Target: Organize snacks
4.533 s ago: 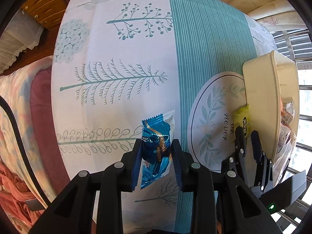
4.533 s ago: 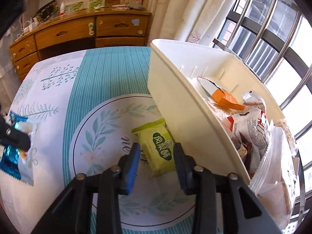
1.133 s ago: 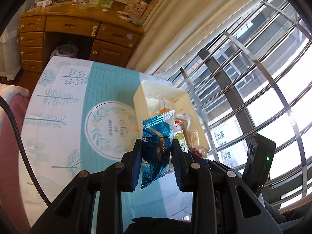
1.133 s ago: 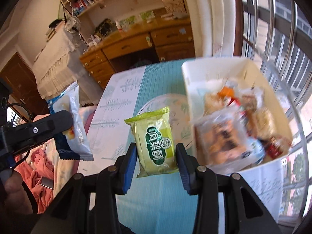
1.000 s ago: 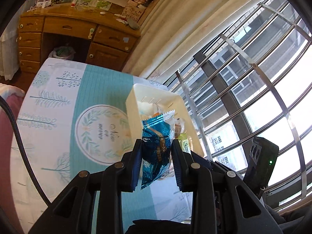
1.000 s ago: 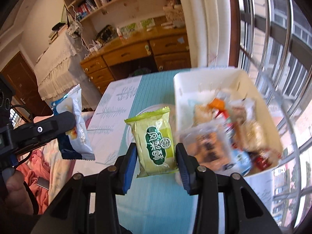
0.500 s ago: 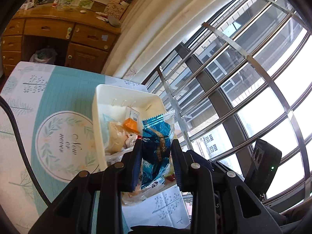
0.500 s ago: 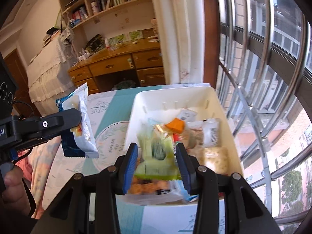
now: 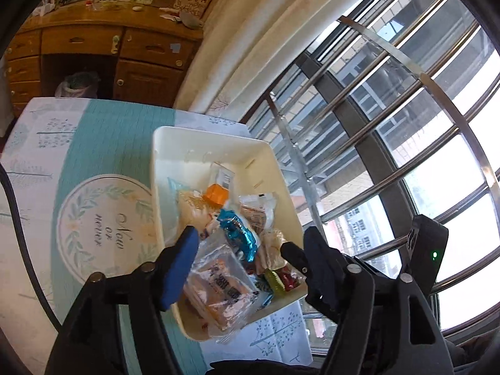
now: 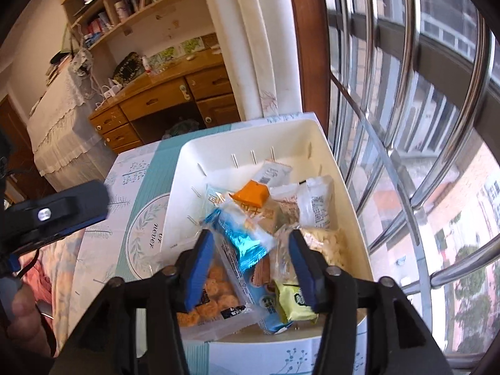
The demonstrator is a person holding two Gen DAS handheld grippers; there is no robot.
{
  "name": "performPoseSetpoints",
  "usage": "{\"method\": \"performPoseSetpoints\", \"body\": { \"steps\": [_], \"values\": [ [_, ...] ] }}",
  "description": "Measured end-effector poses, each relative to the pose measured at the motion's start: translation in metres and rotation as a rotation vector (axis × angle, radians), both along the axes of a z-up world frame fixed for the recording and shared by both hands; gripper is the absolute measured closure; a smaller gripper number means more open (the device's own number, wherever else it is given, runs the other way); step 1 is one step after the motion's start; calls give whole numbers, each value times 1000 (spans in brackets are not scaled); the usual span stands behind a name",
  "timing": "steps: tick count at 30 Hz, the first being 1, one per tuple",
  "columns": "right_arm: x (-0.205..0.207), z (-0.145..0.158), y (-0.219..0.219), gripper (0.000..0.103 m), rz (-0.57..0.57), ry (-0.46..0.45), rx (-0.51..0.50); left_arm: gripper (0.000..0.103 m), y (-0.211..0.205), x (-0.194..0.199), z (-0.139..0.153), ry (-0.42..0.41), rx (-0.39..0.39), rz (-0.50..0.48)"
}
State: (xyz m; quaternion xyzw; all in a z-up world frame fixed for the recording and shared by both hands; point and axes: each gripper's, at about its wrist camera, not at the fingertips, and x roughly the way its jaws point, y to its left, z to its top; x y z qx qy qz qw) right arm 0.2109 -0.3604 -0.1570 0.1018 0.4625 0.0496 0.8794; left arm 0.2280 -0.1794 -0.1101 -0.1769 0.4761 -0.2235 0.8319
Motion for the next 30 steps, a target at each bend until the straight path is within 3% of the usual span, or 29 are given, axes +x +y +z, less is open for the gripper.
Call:
{"method": "performPoseSetpoints", "body": {
  "steps": [5, 10, 14, 21, 24, 30],
  "values": [
    [4, 3, 8, 28, -56, -2, 40, 26, 26, -7, 15, -20, 56, 46],
    [-1, 7, 31, 24, -64, 13, 71, 26, 74, -26, 25, -8, 94, 130],
    [-22, 15, 62, 14, -58, 7, 83, 24, 121, -49, 31, 4, 131, 203],
    [-70, 14, 122, 11, -34, 44, 60, 16, 200, -106, 33, 19, 188, 260],
    [-93, 9, 145, 11, -5, 79, 41, 3, 223, -129, 31, 37, 213, 265],
    [-134, 7, 177, 8, 60, 139, -4, 1, 247, -165, 28, 70, 285, 240]
  ]
}}
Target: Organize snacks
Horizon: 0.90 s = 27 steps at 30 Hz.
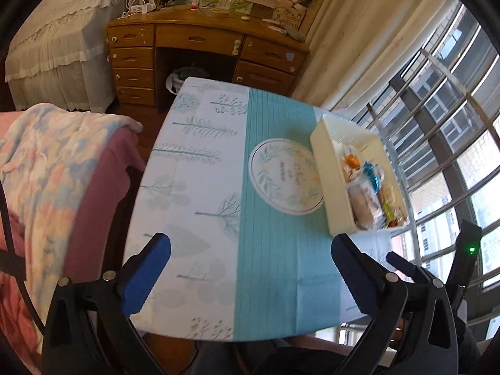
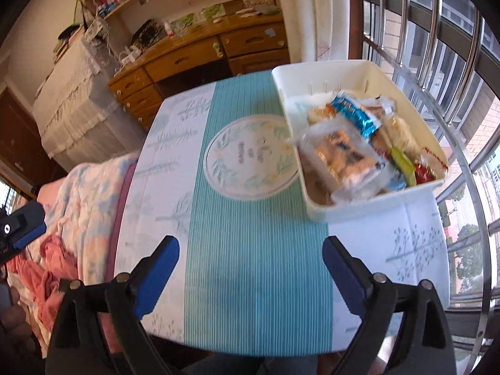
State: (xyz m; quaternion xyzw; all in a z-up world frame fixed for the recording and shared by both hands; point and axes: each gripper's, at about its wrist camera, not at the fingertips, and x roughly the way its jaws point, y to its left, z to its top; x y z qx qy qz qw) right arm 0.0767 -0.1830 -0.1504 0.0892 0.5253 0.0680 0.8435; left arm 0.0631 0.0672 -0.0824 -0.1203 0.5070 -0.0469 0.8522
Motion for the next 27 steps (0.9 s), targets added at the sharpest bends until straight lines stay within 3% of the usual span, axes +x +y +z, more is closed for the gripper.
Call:
{"method": "performPoseSetpoints", "body": {
  "steps": [8, 16, 19, 23, 27],
  "values": [
    [-40, 46, 7, 1, 87, -17, -46, 1, -19, -34, 36, -43, 105, -47],
    [-66, 96, -16, 1, 80, -1, -14, 1, -57, -57, 81, -110, 104, -37],
    [-76, 103, -23, 0, 61, 16, 10, 1, -72, -63, 85, -108, 110, -38],
    [-90, 110, -23, 0, 33, -50, -65, 1, -87, -68, 84, -114, 128, -52],
    [-97, 113, -30, 0, -11, -80, -69, 1, -100, -69, 80, -100, 131, -71]
  ]
}}
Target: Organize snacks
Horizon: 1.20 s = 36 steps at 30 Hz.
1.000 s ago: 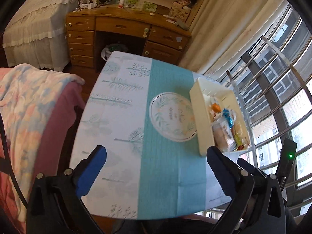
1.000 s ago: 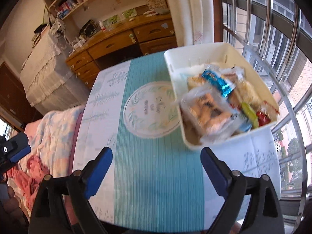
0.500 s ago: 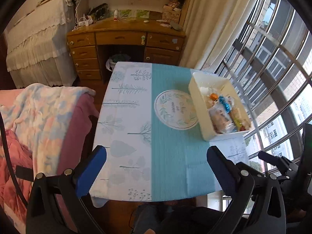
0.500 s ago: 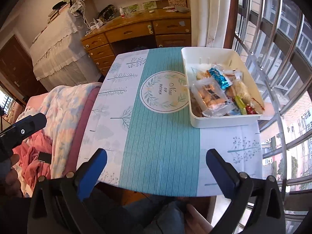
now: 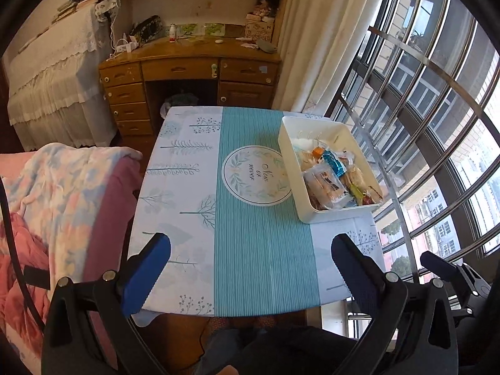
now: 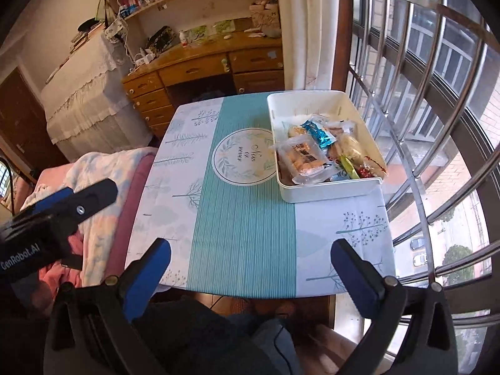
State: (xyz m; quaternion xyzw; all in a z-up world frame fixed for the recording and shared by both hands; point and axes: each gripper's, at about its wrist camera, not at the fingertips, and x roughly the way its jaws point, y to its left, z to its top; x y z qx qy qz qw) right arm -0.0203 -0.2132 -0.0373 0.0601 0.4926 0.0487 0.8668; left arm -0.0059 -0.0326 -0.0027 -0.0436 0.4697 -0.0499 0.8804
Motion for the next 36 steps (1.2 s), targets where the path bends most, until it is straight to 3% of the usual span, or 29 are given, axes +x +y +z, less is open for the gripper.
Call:
{"method": "performPoseSetpoints", "body": {
  "steps": [13, 36],
  "values": [
    [4, 2, -14, 0, -43, -75, 25, 1, -19, 2, 6, -89, 60, -14],
    [16, -2, -12, 0, -3, -49, 30, 1, -23, 6, 8, -109, 80, -4]
  ]
}}
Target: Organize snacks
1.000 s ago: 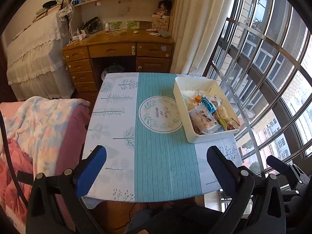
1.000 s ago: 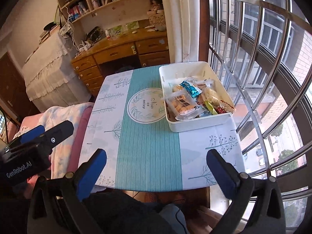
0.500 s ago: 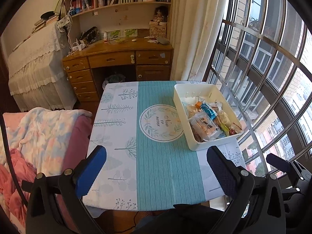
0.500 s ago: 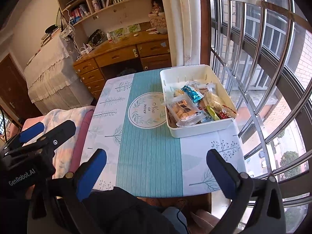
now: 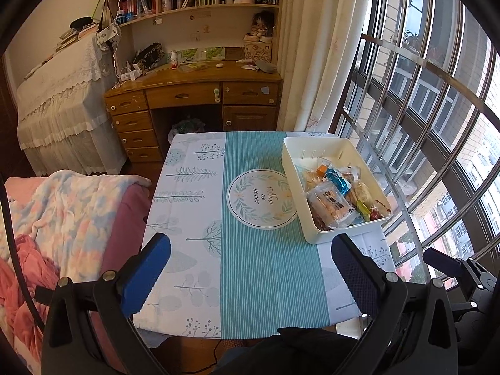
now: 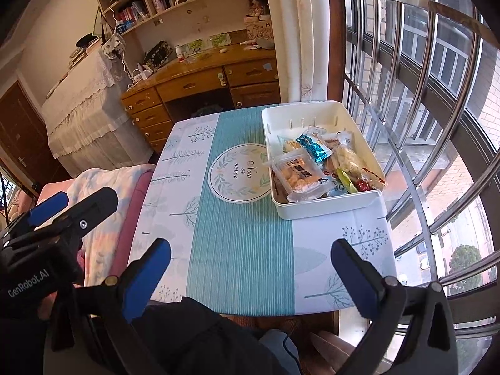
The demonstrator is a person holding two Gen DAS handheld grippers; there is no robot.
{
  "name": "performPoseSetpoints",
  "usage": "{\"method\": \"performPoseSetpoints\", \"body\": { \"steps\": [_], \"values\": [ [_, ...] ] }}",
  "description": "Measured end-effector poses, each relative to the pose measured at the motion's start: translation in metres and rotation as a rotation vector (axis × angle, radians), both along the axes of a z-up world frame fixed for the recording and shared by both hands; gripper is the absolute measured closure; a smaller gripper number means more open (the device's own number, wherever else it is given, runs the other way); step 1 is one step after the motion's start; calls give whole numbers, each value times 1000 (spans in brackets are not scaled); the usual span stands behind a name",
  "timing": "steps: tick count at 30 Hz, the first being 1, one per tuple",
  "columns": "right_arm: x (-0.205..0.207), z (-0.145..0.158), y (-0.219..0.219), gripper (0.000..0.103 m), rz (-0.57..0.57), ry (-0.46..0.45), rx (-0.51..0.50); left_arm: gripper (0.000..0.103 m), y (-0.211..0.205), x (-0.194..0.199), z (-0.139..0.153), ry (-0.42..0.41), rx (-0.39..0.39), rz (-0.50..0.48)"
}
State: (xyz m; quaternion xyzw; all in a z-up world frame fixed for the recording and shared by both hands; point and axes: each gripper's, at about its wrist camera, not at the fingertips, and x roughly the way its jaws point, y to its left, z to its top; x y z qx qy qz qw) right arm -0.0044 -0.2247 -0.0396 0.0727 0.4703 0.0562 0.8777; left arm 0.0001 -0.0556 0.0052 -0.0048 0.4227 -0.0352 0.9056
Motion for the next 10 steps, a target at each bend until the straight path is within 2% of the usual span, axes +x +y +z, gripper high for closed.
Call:
{"method": "performPoseSetpoints", "body": {
  "steps": [10],
  "values": [
    [3, -3, 1, 0, 9, 13, 5, 1, 0, 0, 0, 4, -1, 2]
  ]
}}
